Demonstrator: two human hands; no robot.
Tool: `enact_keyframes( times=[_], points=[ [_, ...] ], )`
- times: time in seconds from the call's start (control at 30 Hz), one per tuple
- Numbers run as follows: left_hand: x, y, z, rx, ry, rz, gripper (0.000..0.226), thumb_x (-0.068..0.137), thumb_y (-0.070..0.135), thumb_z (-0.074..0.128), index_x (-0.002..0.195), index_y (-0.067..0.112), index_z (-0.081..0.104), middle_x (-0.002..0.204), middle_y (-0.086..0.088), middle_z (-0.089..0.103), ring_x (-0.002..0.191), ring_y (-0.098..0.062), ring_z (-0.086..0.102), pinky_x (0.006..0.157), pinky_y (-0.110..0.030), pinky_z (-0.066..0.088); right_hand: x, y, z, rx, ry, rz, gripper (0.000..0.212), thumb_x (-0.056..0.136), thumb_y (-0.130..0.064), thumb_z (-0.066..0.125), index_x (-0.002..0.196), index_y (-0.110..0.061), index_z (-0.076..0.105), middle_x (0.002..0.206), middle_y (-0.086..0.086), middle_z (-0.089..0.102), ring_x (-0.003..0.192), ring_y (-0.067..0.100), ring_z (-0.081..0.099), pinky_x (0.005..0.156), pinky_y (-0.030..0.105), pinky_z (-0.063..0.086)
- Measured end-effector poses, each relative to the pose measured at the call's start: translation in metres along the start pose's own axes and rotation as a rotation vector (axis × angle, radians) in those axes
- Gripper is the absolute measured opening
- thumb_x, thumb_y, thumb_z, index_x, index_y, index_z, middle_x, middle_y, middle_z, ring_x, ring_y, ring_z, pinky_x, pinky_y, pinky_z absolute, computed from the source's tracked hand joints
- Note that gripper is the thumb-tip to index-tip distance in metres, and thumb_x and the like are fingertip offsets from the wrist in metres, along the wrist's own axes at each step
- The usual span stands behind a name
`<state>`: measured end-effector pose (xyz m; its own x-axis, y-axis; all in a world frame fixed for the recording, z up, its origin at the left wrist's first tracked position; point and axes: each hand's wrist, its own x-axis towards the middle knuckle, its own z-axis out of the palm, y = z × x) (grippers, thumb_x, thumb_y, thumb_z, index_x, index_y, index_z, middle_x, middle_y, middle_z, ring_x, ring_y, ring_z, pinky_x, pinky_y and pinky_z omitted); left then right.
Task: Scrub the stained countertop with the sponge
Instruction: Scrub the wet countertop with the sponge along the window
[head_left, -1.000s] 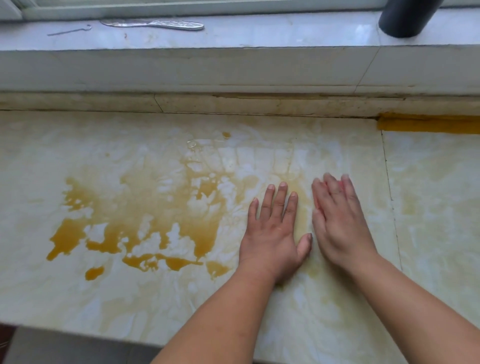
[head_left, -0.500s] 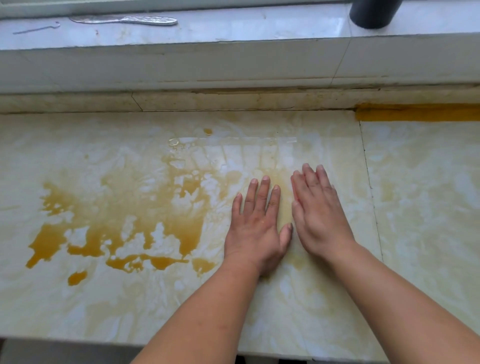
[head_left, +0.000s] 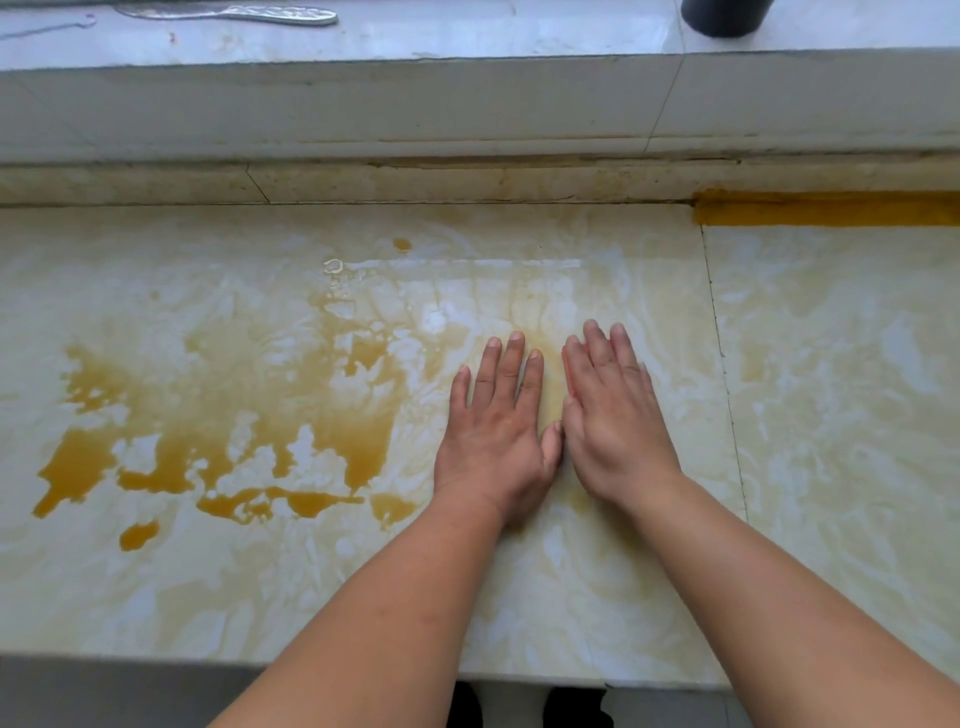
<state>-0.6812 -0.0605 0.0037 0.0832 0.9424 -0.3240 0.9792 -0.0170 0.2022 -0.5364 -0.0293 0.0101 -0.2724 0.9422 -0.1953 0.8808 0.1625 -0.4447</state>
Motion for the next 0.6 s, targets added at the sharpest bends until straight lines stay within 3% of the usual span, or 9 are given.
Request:
enact_keyframes(
  times=[0.17, 0.4, 0.6],
  points=[
    [0.000, -0.001, 0.001, 0.003, 0.007, -0.002, 0.074, 0.107, 0.053, 0.017, 0.164, 0.021, -0.017, 0.167, 0.001, -0.038, 0.152, -0.018, -0.038, 0.127, -0.048, -0.015, 0.034, -0.008, -0.005, -0.019, 0.007, 0.016, 0.062, 0.103, -0.023, 0.032, 0.162, -0.021, 0.011, 0.170, -0.005, -0.007, 0.153, 0.014, -0.018, 0.125, 0.039, -0.006],
    [0.000, -0.001, 0.000, -0.002, 0.000, 0.001, 0.075, 0.106, 0.053, 0.018, 0.163, 0.021, -0.020, 0.166, 0.000, -0.041, 0.152, -0.018, -0.039, 0.127, -0.048, -0.015, -0.033, 0.003, 0.004, -0.009, -0.030, -0.028, 0.061, 0.106, -0.031, 0.029, 0.162, -0.024, 0.007, 0.168, -0.011, -0.015, 0.150, 0.006, -0.027, 0.123, 0.036, -0.009],
    [0.001, -0.001, 0.002, -0.003, 0.013, -0.010, 0.077, 0.106, 0.052, 0.019, 0.165, 0.017, -0.016, 0.168, -0.002, -0.036, 0.153, -0.019, -0.037, 0.128, -0.047, -0.015, 0.047, -0.011, -0.006, -0.020, -0.019, 0.005, 0.063, 0.104, -0.026, 0.032, 0.162, -0.021, 0.008, 0.169, -0.006, -0.010, 0.153, 0.014, -0.020, 0.125, 0.040, -0.006]
  ],
)
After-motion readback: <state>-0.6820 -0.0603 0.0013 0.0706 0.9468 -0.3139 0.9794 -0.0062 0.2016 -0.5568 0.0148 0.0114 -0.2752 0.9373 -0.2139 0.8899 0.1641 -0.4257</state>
